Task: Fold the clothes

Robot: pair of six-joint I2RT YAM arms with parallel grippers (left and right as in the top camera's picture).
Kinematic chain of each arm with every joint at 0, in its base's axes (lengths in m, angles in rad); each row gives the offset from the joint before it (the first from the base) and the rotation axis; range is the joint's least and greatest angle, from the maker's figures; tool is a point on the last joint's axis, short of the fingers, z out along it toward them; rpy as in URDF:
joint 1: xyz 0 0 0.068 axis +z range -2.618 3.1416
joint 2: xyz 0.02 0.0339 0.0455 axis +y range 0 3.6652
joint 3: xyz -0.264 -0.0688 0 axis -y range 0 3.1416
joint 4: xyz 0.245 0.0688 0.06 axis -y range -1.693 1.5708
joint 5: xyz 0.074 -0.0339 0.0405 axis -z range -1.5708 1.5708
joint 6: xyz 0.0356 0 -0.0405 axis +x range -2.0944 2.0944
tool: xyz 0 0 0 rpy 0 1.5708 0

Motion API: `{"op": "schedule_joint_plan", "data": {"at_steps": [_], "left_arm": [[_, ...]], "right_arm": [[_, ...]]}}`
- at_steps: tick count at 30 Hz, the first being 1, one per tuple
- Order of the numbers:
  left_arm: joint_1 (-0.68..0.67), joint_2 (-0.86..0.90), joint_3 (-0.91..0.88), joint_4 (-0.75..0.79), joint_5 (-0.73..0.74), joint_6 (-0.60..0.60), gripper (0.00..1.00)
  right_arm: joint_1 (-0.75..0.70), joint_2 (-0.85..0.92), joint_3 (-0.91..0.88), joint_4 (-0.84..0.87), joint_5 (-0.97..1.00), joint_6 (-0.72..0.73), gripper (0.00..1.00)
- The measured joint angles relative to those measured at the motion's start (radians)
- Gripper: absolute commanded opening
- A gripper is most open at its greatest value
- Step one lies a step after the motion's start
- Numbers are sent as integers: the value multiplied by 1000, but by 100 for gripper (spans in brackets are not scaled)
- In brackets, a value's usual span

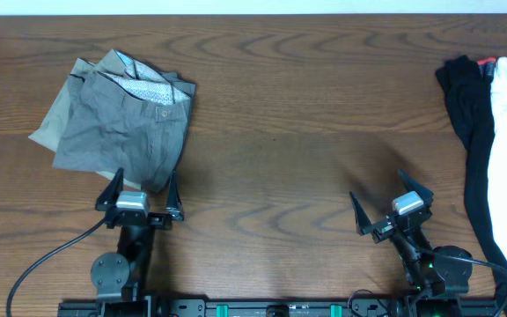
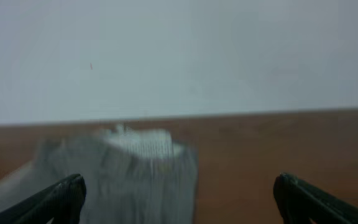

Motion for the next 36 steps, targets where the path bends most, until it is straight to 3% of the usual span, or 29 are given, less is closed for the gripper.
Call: {"op": "schedule_joint_plan", "data": {"at_steps": [9, 36], "left_arm": [[-1, -1, 4, -130, -5, -3, 98], [-1, -1, 8, -137, -5, -3, 98]], "right_arm": [[0, 0, 0, 0, 0, 0, 99], [0, 0, 0, 0, 0, 0, 99]]}}
